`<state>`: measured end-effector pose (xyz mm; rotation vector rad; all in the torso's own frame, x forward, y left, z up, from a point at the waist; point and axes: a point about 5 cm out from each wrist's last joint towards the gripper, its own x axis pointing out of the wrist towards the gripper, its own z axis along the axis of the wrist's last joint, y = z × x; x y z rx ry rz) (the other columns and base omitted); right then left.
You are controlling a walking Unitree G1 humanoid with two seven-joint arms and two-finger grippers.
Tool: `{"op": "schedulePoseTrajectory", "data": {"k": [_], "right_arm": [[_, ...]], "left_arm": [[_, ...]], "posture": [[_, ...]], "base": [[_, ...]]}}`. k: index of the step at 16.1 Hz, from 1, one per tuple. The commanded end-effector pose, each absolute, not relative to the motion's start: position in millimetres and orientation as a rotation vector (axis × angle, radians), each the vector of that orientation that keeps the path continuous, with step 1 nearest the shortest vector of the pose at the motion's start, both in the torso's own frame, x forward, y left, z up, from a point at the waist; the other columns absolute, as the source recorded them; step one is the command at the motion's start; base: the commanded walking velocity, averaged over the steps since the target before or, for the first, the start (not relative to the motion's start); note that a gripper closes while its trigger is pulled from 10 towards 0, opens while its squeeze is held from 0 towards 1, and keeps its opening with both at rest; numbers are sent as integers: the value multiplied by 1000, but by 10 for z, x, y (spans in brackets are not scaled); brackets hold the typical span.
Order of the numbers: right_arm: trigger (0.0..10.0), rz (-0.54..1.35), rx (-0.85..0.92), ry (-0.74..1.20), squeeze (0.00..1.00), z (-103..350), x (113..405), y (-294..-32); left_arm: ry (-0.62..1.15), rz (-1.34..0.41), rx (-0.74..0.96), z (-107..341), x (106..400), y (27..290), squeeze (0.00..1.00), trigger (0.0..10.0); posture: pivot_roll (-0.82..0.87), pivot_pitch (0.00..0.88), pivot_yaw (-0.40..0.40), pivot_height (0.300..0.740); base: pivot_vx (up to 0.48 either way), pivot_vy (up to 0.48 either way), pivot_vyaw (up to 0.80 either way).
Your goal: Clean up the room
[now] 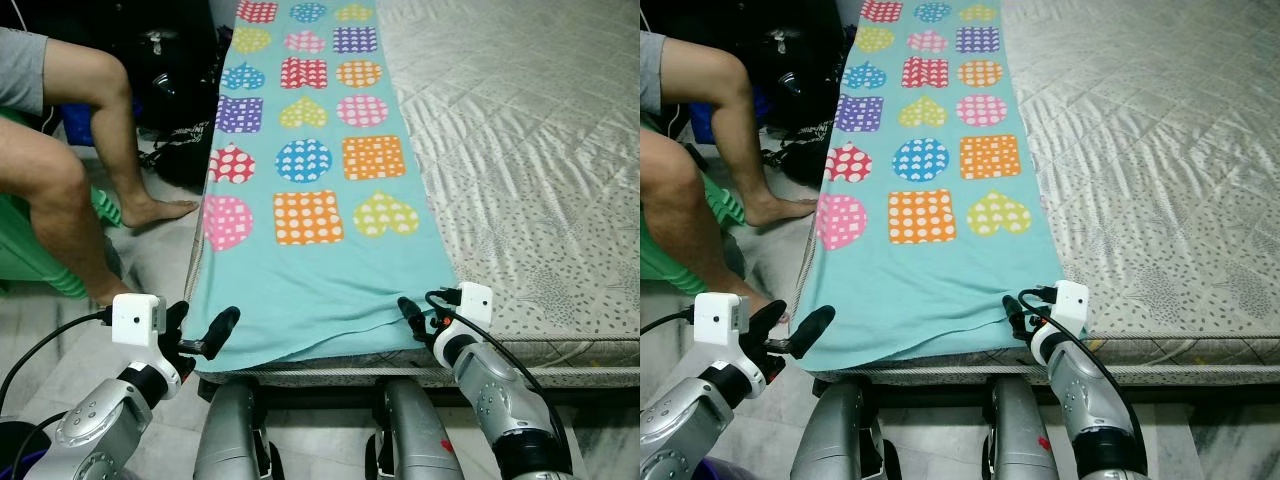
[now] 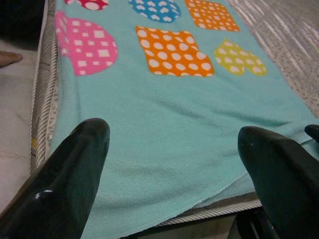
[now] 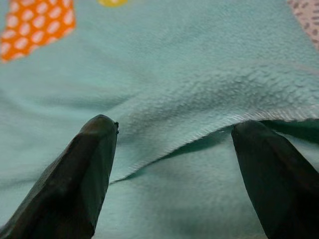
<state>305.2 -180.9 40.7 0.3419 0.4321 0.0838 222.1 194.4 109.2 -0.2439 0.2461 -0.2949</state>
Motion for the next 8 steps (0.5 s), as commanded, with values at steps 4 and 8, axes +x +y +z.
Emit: {"op": "schedulePoseTrajectory", "data": {"k": [4,8], "right_arm": [[10000,56,295,481,0,291,3041,-1884],[9686,43,294,520,0,240,3042,-1894]], "left_arm": [[256,-276,-240,1109,2196,1993,0,10000],[262,-275,-251,1100,2211,1981,0,10000]], "posture": [[132,204,57,587],[125,204,63,587]], "base": [[0,0,0],[0,0,0]]}}
